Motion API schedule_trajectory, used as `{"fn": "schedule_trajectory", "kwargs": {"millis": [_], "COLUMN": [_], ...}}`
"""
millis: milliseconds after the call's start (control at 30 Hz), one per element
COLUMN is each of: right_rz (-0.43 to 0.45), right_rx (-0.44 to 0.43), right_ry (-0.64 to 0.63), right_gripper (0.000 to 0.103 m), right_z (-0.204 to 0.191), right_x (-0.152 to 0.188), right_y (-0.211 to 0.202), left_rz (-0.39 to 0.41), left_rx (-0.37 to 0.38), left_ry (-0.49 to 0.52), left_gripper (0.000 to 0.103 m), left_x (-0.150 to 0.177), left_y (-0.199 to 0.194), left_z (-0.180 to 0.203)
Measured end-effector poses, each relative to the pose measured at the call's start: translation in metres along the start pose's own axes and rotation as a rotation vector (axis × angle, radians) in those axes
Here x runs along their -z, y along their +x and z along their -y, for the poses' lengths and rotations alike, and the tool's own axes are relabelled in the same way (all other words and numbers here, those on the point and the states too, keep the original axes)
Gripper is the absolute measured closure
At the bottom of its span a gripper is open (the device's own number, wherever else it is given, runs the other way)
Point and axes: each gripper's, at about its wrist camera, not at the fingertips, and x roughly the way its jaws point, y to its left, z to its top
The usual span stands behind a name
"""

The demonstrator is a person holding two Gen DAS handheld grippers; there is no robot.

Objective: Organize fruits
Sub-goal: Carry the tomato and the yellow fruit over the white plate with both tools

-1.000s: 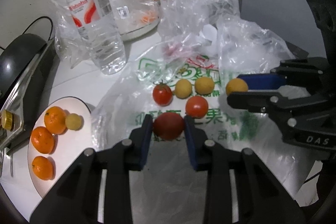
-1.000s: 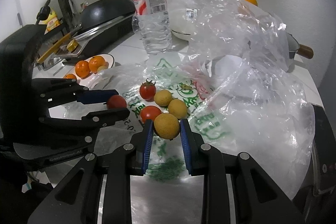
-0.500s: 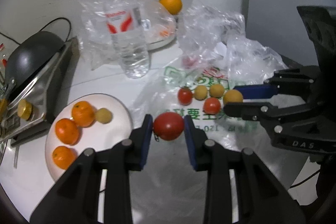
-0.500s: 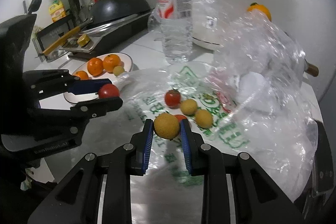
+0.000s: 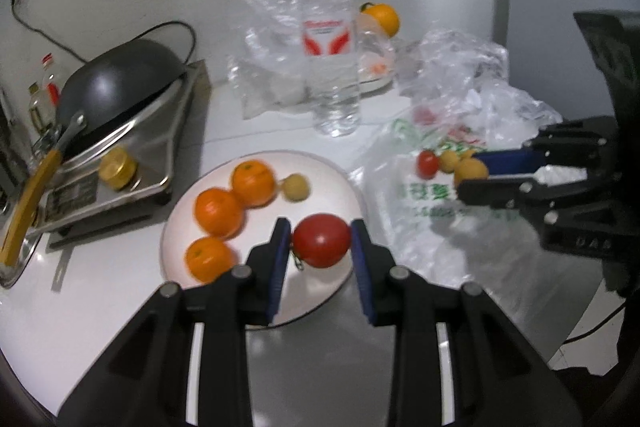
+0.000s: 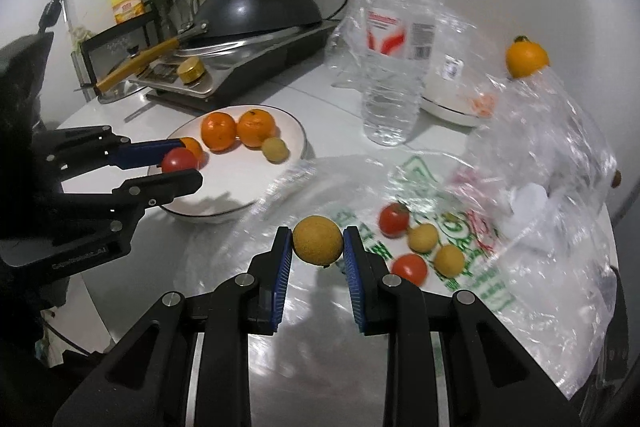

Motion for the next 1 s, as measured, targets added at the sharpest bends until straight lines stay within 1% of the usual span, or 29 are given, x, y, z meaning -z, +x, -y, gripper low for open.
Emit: {"fn": "schedule_trajectory", "kwargs": {"millis": [133,333,500,633,767,1000], "right_rz": [-0.003,-0.018,-0.027,-0.033,-0.035,-0.052], "right_rx": [0.004,-0.002,-0.004,-0.004,-0.013,-0.023], "right_ry": [-0.018,-0.058,-0.066,-0.073,-0.081,-0.084], "right_gripper": [0.075,0.075,0.075,0.075,0.075,0.075], "right_z": [-0.012,-0.029,-0.035,-0.039,-0.045,-0.052], "right_x": [-0.008,-0.017,-0.023,-0.027,-0.032,-0.037], "right_y": [0.005,0.016,0.024,0.032,0.039,0.054], "left_rz": [-0.008,-0.026,-0.018,-0.030,-0.040,-0.046], "left_rx": [-0.027,-0.052,-0.056,-0.049,-0.070,-0.079], "left_ry": [0.004,0.014,-0.005,-0.014,-0.004,-0.022], "left_gripper": [0.072,0.072,0.072,0.072,0.072,0.072], "left_x": [0.013,0.028,0.031,0.034,0.039,0.039], "left_y": [0.003,0.011,0.011,0.014,0.018,0.022], "left_z": [-0.013,-0.023,-0.029,-0.032,-0.034,-0.043]}}
